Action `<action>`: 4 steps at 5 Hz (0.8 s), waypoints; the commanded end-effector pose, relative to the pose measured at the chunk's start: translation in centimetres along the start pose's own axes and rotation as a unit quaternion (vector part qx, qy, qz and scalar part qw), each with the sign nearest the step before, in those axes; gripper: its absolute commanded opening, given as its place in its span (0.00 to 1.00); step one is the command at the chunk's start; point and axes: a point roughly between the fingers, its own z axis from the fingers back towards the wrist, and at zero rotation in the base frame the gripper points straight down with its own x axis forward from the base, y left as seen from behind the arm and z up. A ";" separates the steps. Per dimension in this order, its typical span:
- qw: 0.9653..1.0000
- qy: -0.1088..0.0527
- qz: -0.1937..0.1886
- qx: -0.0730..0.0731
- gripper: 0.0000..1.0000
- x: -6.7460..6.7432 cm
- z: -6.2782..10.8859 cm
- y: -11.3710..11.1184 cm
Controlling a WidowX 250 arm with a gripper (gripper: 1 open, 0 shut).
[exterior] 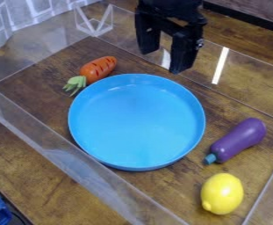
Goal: Remove the purple eggplant from the blue tray and put it on the table
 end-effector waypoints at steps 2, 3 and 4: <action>0.999 -0.040 -0.005 0.013 1.00 0.4 2.3 0.4; 0.999 -0.038 -0.006 0.015 1.00 0.7 1.9 0.6; 0.999 -0.035 -0.007 0.016 1.00 1.0 1.4 0.9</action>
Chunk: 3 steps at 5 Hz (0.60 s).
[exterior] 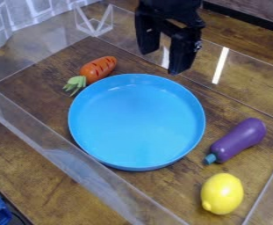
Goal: Remove the purple eggplant from the blue tray and put it on the table
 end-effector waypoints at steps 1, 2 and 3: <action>1.000 -0.028 0.003 0.009 1.00 1.1 1.2 0.9; 1.000 -0.028 0.005 0.011 1.00 1.3 1.0 1.2; 1.000 -0.027 0.004 0.014 1.00 1.6 0.7 1.6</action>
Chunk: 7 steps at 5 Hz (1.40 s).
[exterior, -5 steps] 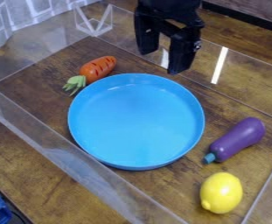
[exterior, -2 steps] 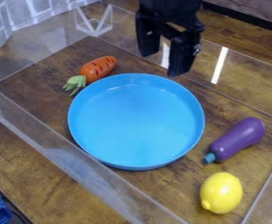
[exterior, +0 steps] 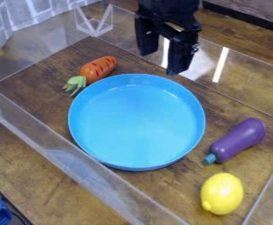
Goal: Remove the purple eggplant from the blue tray and put it on the table
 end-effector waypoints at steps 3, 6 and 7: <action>0.999 -0.037 -0.010 0.005 1.00 2.0 0.0 2.1; 0.999 -0.042 -0.026 -0.005 1.00 2.0 -1.1 2.9; 0.999 -0.045 -0.023 -0.002 1.00 1.9 -1.2 2.7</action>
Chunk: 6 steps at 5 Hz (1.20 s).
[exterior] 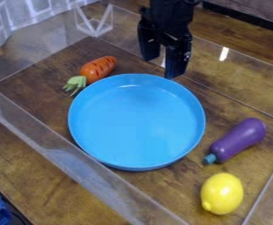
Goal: Remove the purple eggplant from the blue tray and put it on the table
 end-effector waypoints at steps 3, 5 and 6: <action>0.999 -0.043 -0.008 0.017 1.00 0.8 2.7 -0.2; 0.998 -0.055 -0.019 0.020 1.00 1.2 3.2 -0.7; 0.998 -0.060 -0.022 0.021 1.00 1.3 3.5 -0.9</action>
